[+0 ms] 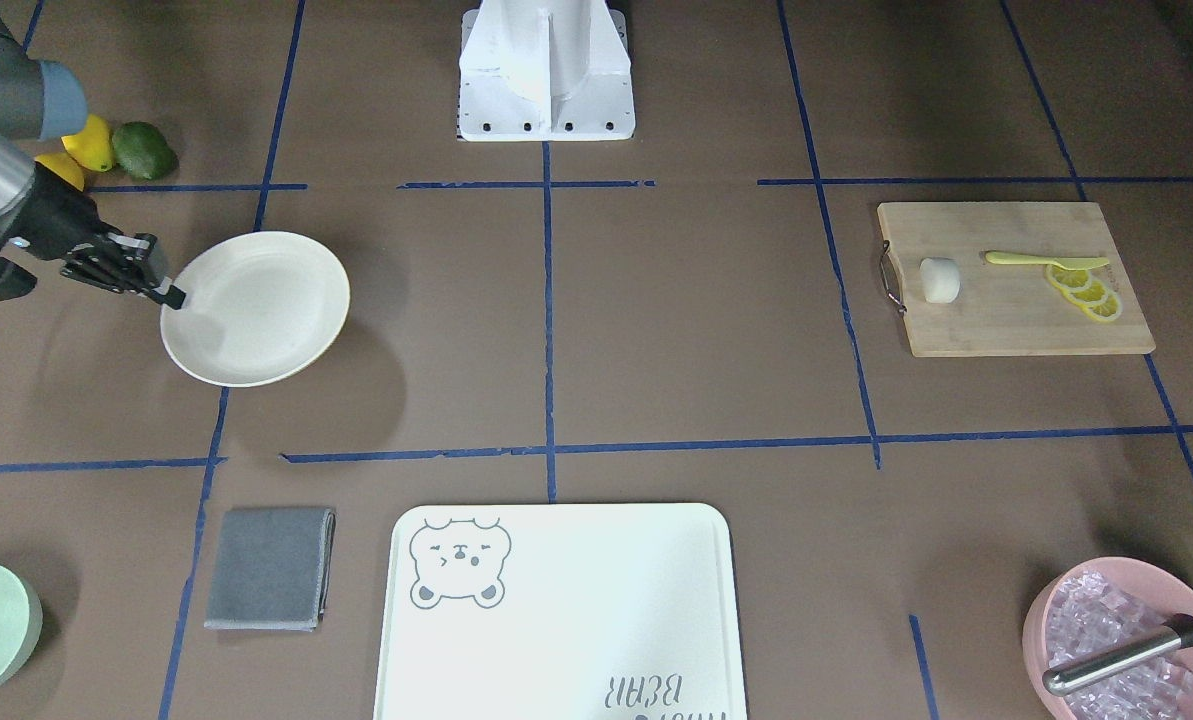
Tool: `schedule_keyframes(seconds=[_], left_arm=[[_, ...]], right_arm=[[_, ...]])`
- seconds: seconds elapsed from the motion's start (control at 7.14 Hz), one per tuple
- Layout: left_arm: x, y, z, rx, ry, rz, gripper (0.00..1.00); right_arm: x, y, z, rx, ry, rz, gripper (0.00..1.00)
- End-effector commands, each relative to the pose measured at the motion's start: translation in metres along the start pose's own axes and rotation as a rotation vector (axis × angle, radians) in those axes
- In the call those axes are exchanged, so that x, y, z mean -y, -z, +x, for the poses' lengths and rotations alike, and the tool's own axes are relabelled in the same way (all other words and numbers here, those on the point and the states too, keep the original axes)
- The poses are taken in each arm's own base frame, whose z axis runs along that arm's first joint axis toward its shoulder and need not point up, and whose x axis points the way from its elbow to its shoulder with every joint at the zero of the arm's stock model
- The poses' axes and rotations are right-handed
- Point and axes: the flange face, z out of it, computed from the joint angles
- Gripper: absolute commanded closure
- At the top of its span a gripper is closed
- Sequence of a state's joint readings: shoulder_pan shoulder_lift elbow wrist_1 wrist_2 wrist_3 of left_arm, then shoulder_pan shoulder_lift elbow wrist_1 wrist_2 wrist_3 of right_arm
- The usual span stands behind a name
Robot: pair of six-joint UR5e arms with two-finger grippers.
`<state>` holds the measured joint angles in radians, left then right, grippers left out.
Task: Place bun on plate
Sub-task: 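Drag the white plate with the right gripper to the table center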
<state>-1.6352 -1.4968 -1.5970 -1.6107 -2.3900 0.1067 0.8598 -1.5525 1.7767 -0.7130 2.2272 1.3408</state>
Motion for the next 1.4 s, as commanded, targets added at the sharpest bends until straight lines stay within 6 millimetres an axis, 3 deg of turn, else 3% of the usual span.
schedule_keyframes(seconds=[0.0, 0.28, 0.42, 0.56, 1.12, 1.26], left_arm=[[-0.001, -0.001, -0.001, 0.0, 0.002, -0.003, 0.0], [-0.001, -0.001, -0.001, 0.0, 0.002, -0.003, 0.0], [-0.001, -0.001, -0.001, 0.0, 0.002, -0.003, 0.0], [-0.001, -0.002, -0.002, 0.0, 0.004, -0.004, 0.0], [-0.001, -0.002, -0.002, -0.002, 0.005, -0.005, 0.0], [-0.001, -0.002, -0.002, 0.0, 0.004, -0.004, 0.0]], right_arm=[[-0.025, -0.058, -0.086, -0.003, -0.028, 0.008, 1.0], [-0.073, -0.116, -0.171, -0.033, -0.052, 0.027, 1.0], [-0.087, -0.13, -0.205, -0.068, -0.05, 0.023, 1.0], [-0.103, -0.143, -0.221, -0.098, -0.051, 0.026, 1.0], [-0.117, -0.158, -0.217, -0.122, -0.052, 0.024, 0.96], [-0.118, -0.159, -0.218, -0.122, -0.05, 0.021, 0.79]])
